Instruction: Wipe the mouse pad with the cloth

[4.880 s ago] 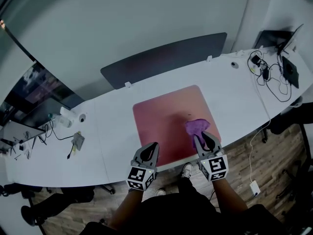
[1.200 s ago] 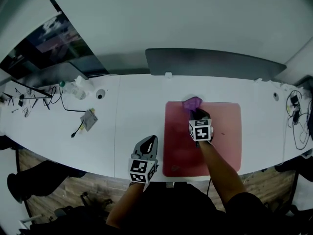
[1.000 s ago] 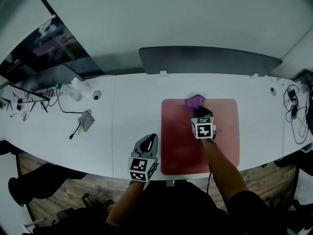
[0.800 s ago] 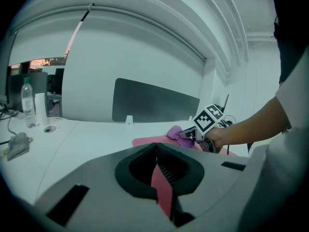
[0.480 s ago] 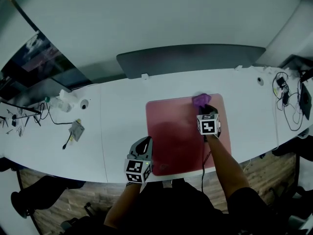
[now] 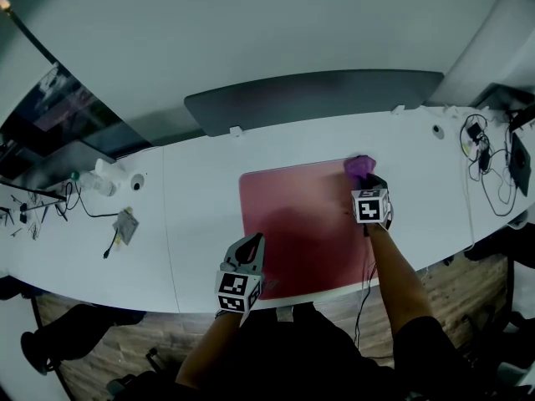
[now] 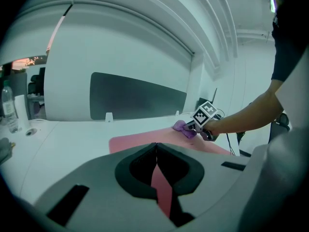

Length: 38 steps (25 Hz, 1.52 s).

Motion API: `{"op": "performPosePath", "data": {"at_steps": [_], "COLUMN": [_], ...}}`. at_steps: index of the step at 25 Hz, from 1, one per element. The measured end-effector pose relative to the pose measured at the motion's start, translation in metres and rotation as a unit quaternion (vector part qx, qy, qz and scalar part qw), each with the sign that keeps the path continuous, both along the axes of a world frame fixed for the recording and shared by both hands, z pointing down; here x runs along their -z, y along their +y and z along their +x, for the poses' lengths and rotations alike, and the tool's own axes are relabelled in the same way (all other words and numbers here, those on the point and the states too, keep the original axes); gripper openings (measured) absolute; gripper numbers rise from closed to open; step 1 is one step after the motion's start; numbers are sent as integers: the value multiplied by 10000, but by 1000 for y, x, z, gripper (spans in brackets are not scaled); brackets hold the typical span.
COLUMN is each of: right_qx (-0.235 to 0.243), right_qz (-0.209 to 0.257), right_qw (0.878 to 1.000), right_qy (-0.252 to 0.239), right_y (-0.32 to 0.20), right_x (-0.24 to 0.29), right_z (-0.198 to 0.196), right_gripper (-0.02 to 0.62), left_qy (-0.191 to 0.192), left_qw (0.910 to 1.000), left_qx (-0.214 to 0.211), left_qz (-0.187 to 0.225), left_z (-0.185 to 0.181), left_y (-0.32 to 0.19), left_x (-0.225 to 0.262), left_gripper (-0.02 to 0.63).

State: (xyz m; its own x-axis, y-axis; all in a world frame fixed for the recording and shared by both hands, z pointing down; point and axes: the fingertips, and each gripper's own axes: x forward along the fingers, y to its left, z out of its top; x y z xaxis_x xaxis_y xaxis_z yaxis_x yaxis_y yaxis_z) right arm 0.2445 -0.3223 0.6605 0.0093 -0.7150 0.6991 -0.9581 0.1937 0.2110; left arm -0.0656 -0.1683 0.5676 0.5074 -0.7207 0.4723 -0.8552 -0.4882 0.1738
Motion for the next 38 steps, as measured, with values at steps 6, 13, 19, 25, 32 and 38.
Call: {"op": "performPosePath", "data": {"at_steps": [6,13,19,25,32,38], "right_qx": [-219,-138,369,1150,1961,2355], "right_qz": [54,588,752,556,112,-340], "right_qw": [9996,9961,9881,9768,9607,9535], "right_qy": [-140,-643,-1288,-1720,-1959,-1848], "right_y": [1,14,42,72,109,137], "right_x": [2,45,83,86,69,35], "right_z": [16,-28,-111,-208,-302,-340], "right_gripper": [92,91,92,92,92,91], "left_qy": [-71,-80,-149,-42,-89,-198], "left_qw": [9998,9992,9984,9975,9968,9961], "left_qx": [159,377,543,697,787,852], "left_qz": [-101,-82,-16,61,62,-62], "left_z": [-13,-35,-53,-67,-82,-95], "left_y": [9,18,24,29,41,52], "left_x": [-10,-12,-12,-8,-8,-16], "left_gripper": [21,21,21,21,21,21]}}
